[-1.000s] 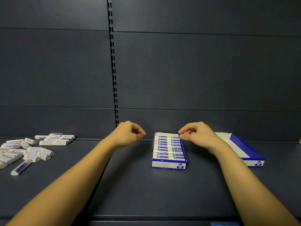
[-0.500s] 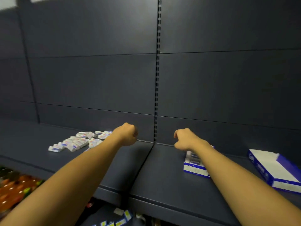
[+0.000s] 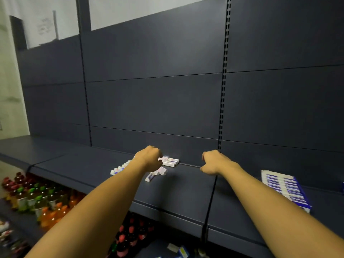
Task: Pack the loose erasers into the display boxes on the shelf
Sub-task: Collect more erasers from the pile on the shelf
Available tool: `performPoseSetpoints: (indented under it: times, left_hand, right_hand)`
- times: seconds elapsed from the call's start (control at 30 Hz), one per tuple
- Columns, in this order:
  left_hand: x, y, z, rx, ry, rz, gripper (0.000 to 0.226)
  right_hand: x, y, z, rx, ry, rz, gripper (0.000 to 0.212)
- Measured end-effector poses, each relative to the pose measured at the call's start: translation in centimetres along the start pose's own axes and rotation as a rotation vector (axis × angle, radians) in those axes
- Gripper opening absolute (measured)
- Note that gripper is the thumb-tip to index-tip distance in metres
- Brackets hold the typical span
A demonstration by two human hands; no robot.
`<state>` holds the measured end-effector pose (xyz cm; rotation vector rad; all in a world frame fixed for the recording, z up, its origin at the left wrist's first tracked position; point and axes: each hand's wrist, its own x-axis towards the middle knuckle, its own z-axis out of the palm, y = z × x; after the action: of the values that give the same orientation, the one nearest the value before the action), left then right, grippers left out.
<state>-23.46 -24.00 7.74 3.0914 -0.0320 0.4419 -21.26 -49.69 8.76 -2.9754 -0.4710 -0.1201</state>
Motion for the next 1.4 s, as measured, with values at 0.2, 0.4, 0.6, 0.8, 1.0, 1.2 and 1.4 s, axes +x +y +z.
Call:
performPoseSetpoints:
  times: [0.2,0.4,0.6,0.8,1.0,1.2,1.4]
  left_hand:
    - [0.0,-6.5,-0.2,-0.012,0.006,0.031,0.036]
    - [0.3,-10.8,0.5,-0.046,0.031,0.072,0.034]
    - [2.2,-14.0,1.8,-0.088,0.017,0.052,0.041]
    - [6.1,-17.5,3.2,-0.139,0.005,0.009,0.032]
    - [9.9,-22.1,4.8,-0.193,-0.015,-0.062,0.031]
    - [12.8,-24.8,6.8,-0.188,-0.055,-0.088,0.026]
    - [15.7,-25.3,9.2,-0.173,-0.103,-0.023,0.024]
  right_hand:
    - [0.7,-6.3,0.7,-0.01,0.02,0.033,0.036]
    - [1.4,-10.7,1.9,-0.026,0.048,0.052,0.032]
    - [3.6,-12.3,3.1,-0.043,0.037,0.083,0.028]
    - [8.6,-13.1,3.6,-0.011,0.062,0.07,0.024]
    - [13.8,-13.9,3.7,0.059,0.055,0.037,0.032]
    - [17.9,-15.5,5.1,0.135,0.016,-0.028,0.024]
    - [20.6,-15.7,6.2,0.125,-0.024,-0.012,0.018]
